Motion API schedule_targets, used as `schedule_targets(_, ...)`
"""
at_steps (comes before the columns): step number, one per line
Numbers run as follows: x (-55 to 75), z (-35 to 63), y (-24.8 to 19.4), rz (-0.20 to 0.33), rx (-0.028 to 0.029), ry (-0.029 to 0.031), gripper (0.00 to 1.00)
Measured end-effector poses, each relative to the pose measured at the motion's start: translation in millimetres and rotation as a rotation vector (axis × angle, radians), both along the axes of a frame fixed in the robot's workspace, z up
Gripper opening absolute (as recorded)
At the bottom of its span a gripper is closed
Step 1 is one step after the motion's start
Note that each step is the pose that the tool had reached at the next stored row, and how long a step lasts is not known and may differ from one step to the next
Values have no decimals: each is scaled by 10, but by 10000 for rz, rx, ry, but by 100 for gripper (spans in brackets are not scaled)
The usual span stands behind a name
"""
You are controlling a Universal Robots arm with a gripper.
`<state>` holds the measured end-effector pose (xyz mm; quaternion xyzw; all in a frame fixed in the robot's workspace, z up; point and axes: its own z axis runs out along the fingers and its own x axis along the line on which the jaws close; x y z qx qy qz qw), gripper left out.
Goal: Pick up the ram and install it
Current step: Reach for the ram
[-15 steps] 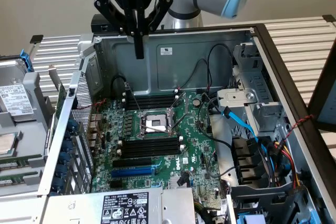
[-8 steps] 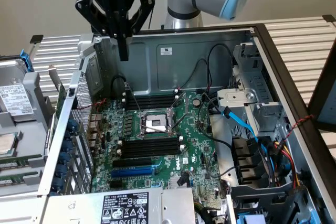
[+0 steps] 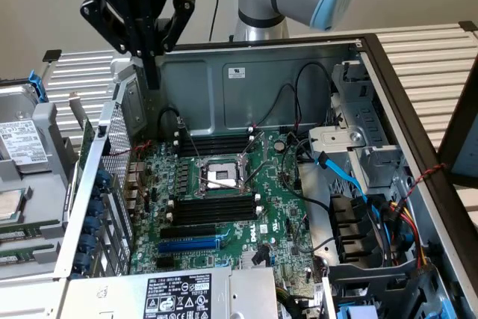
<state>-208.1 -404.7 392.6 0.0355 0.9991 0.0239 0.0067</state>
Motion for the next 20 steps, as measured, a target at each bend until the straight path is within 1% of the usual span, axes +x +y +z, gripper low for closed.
schedule_targets(4, -154, -1, -2, 1, 1, 38, 10)
schedule_targets(8, -305, 0, -6, 0, 0, 97, 10)
schedule_targets(16, -623, 0, -16, 0, 0, 193, 10)
schedule_targets(20, -804, -1, -25, 1, 0, 221, 10)
